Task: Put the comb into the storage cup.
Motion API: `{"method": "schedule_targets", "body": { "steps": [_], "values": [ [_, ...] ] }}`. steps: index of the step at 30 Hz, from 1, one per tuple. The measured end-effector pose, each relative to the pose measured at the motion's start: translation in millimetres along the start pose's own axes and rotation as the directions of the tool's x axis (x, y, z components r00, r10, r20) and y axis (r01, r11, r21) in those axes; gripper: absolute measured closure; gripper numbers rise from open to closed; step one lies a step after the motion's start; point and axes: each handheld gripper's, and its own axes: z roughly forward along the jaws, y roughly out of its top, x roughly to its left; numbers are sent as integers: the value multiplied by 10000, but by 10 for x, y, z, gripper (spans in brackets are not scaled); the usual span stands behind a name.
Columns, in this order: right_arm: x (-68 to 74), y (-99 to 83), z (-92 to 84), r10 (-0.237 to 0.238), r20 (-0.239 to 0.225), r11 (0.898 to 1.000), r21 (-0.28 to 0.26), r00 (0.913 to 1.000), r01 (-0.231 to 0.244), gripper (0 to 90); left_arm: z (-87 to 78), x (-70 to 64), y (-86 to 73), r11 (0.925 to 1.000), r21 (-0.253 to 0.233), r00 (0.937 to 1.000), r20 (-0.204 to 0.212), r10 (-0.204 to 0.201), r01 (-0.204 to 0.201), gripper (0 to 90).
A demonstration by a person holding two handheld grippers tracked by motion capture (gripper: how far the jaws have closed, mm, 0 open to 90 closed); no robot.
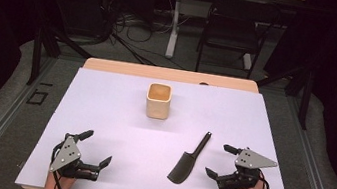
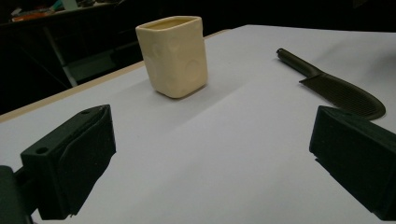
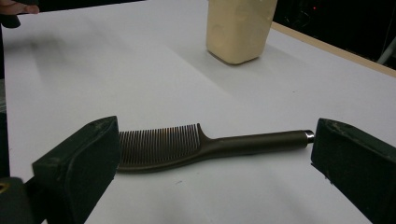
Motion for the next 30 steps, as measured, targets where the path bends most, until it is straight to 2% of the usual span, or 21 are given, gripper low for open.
{"method": "schedule_targets", "body": {
  "steps": [8, 14, 16, 26, 30],
  "values": [
    [-48, 48, 102, -1, -40, 9999, 143, 10000, 1, 0, -2, -8, 6, 10000, -1, 10000, -11, 84, -84, 5],
    [-154, 88, 197, 111, -28, 9998, 187, 9999, -110, 0, -5, -5, 8, 10000, -29, 9999, -86, 57, -57, 5],
    [-182, 104, 246, 144, 1, 9996, 230, 9999, -144, 0, -10, -15, 10, 9999, -1, 9998, -84, 170, -170, 5],
    [-248, 152, 413, 165, 135, 9988, 454, 9998, -171, 0, -15, 3, 9, 9999, -143, 10000, -76, 45, -46, 4],
    [-296, 190, 482, 178, 241, 9987, 473, 9996, -189, 59, -18, -2, 11, 9998, -149, 9999, -64, 89, -90, 4]
  ]
}}
